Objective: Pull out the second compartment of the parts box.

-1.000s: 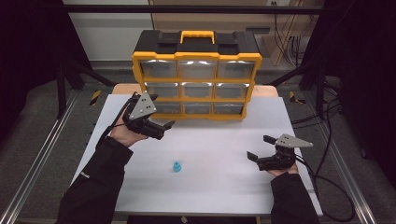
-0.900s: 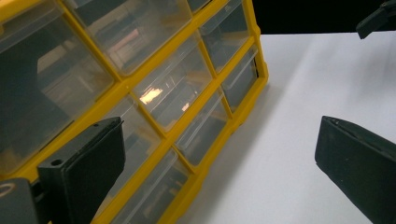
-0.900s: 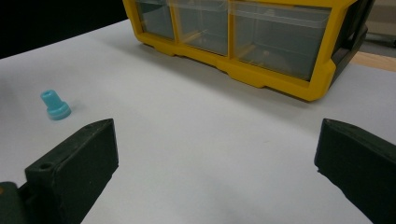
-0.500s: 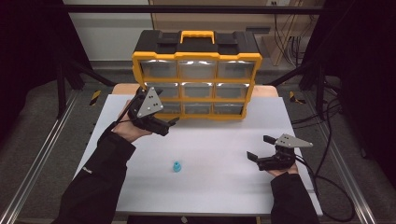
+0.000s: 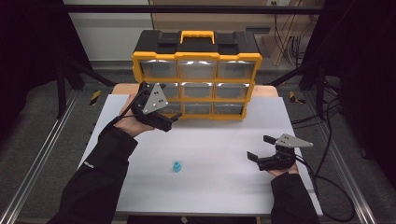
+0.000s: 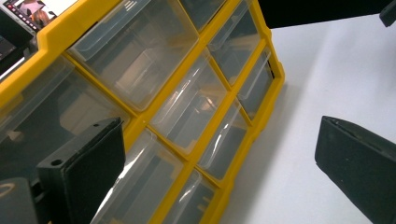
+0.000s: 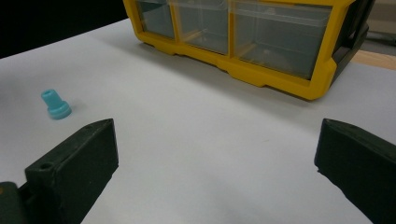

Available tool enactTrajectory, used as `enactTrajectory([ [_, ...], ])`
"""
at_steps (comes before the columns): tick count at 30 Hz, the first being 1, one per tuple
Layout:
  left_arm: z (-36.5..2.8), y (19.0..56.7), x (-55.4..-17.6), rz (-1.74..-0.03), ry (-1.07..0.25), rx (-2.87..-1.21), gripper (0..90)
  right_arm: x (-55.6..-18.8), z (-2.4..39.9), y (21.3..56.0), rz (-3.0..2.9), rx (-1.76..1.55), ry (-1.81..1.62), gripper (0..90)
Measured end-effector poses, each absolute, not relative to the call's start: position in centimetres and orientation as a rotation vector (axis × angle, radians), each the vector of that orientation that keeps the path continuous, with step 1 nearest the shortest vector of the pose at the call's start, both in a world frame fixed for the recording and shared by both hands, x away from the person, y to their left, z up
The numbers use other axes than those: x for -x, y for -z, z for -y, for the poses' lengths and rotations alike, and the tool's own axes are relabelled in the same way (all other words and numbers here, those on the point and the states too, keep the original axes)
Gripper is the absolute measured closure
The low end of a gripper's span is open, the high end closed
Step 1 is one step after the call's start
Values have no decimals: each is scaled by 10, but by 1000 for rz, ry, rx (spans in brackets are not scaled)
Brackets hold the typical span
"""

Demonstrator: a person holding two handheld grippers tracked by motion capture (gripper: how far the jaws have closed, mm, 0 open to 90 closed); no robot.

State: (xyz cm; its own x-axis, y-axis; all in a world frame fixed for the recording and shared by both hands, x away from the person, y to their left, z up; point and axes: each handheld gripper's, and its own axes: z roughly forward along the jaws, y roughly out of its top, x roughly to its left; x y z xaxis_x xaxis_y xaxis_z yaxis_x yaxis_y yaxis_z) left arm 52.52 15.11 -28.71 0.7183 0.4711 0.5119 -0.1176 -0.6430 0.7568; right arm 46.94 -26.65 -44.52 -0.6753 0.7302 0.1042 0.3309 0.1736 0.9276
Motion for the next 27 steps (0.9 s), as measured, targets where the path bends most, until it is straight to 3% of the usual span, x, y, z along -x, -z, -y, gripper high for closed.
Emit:
enactTrajectory([
  [27, -136, 273, -541, -211, -996, -2120, 14, -470, 267, 445, -2095, -1002, -1494, 2],
])
